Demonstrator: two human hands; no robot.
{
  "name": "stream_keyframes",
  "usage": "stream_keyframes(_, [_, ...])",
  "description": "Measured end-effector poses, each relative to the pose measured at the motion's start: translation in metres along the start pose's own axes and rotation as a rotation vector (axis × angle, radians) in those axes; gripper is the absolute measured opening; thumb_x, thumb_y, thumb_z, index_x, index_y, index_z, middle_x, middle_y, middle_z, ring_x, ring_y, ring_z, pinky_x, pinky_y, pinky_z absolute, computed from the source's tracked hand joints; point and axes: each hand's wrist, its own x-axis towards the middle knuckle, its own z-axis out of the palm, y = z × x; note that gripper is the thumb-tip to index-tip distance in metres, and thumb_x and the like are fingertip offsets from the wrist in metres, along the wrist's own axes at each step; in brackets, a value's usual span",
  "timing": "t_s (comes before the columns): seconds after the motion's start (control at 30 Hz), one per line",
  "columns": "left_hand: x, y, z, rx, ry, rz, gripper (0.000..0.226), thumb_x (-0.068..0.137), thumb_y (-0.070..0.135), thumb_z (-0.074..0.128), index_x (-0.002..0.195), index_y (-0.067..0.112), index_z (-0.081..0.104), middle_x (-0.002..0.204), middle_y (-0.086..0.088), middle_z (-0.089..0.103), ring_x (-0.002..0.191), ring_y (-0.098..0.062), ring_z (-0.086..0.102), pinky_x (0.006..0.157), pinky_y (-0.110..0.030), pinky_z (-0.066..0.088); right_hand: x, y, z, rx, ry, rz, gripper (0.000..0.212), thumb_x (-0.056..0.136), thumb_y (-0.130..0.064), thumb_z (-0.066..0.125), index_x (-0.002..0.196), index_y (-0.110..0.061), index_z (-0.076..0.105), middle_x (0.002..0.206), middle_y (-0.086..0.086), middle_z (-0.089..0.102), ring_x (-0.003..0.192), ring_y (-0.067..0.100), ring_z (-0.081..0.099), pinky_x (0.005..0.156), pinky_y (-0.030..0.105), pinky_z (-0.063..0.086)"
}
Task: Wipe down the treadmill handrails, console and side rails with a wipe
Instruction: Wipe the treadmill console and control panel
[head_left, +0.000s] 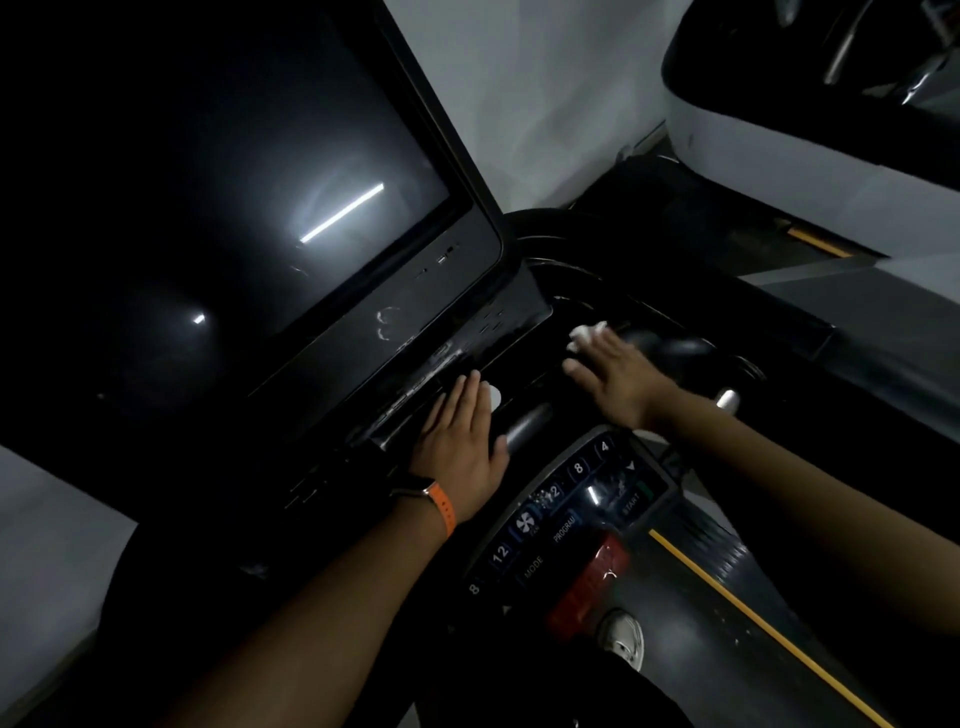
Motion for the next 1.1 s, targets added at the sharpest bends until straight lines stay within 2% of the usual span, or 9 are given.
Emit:
stream_keyframes(0.07, [0.003, 0.001, 0.000, -0.018, 0.007, -0.004, 0.074, 0.099, 0.047, 0.026, 0.160, 0.005, 0.026, 0.169, -0.014, 0.021, 0.158, -0.025, 0.016, 0.126, -0.046, 0.024, -0.024, -0.030, 0.001, 0.009, -0.068, -0.156, 0.074, 0.106, -0.060, 0.026, 0.166, -0.017, 0.020, 0.174, 0.000, 0.009, 0.160, 0.015, -0.006, 0.130, 0.042, -0.001])
stream_keyframes(0.17, [0.002, 0.001, 0.000, -0.027, 0.022, -0.005, 0.075, 0.099, 0.049, 0.029, 0.159, 0.005, 0.028, 0.168, -0.015, 0.023, 0.157, -0.026, 0.017, 0.126, -0.046, 0.023, -0.055, -0.062, 0.012, -0.179, -0.185, -0.286, 0.096, 0.092, -0.079, -0.003, 0.167, -0.022, 0.011, 0.172, -0.004, -0.007, 0.157, 0.011, -0.019, 0.130, 0.042, -0.009])
stream_keyframes(0.23, [0.001, 0.001, 0.000, -0.030, 0.020, 0.001, 0.075, 0.099, 0.049, 0.027, 0.160, 0.006, 0.027, 0.168, -0.015, 0.021, 0.158, -0.026, 0.015, 0.127, -0.045, 0.021, -0.055, -0.058, 0.018, -0.274, -0.195, -0.242, 0.111, 0.080, -0.086, -0.019, 0.167, -0.023, 0.004, 0.172, 0.000, -0.010, 0.158, 0.014, -0.019, 0.130, 0.044, -0.007])
stream_keyframes(0.4, [0.002, 0.002, -0.002, -0.034, 0.026, -0.004, 0.075, 0.098, 0.049, 0.024, 0.160, 0.006, 0.025, 0.169, -0.014, 0.021, 0.158, -0.025, 0.015, 0.128, -0.043, 0.018, -0.035, -0.033, 0.001, -0.243, -0.147, 0.003, 0.104, 0.086, -0.084, -0.004, 0.167, -0.018, -0.003, 0.174, 0.005, -0.010, 0.160, 0.020, -0.013, 0.131, 0.043, -0.001])
stream_keyframes(0.57, [0.001, 0.000, -0.001, -0.047, 0.030, 0.020, 0.073, 0.100, 0.048, 0.026, 0.159, 0.005, 0.028, 0.168, -0.016, 0.021, 0.158, -0.027, 0.015, 0.127, -0.045, 0.020, -0.061, -0.069, 0.019, -0.389, -0.268, -0.347, 0.114, 0.077, -0.088, -0.023, 0.167, -0.024, 0.007, 0.174, 0.003, -0.004, 0.158, 0.018, -0.017, 0.131, 0.049, -0.001])
stream_keyframes(0.73, [0.001, 0.002, -0.002, -0.041, 0.038, -0.001, 0.074, 0.100, 0.049, 0.026, 0.159, 0.006, 0.028, 0.168, -0.015, 0.022, 0.157, -0.025, 0.017, 0.127, -0.044, 0.022, -0.038, -0.040, 0.003, -0.280, -0.147, -0.062, 0.091, 0.097, -0.077, 0.003, 0.166, -0.019, -0.003, 0.174, 0.005, -0.009, 0.159, 0.019, -0.013, 0.131, 0.044, 0.002])
stream_keyframes(0.9, [0.002, 0.001, -0.002, -0.034, 0.025, 0.000, 0.074, 0.098, 0.047, 0.029, 0.160, 0.005, 0.028, 0.168, -0.015, 0.022, 0.157, -0.025, 0.017, 0.126, -0.045, 0.023, -0.055, -0.047, 0.004, -0.245, -0.208, -0.197, 0.090, 0.095, -0.077, 0.009, 0.167, -0.022, 0.009, 0.172, -0.003, -0.008, 0.160, 0.016, -0.010, 0.128, 0.041, 0.002])
stream_keyframes(1.03, [0.001, 0.002, -0.003, -0.025, 0.013, -0.009, 0.075, 0.099, 0.047, 0.024, 0.161, 0.006, 0.023, 0.170, -0.013, 0.018, 0.158, -0.023, 0.012, 0.128, -0.041, 0.017, -0.045, -0.001, -0.007, -0.007, -0.124, 0.085, 0.096, 0.089, -0.084, 0.014, 0.167, -0.027, 0.018, 0.175, -0.005, 0.000, 0.161, 0.019, 0.002, 0.130, 0.039, 0.008])
stream_keyframes(1.1, [0.002, 0.002, -0.003, -0.028, 0.011, -0.010, 0.075, 0.098, 0.047, 0.023, 0.161, 0.006, 0.022, 0.170, -0.013, 0.017, 0.158, -0.023, 0.012, 0.128, -0.040, 0.016, -0.048, -0.001, -0.002, 0.050, -0.157, -0.015, 0.097, 0.091, -0.083, 0.016, 0.167, -0.023, 0.018, 0.175, -0.005, -0.002, 0.160, 0.014, -0.006, 0.129, 0.036, 0.001])
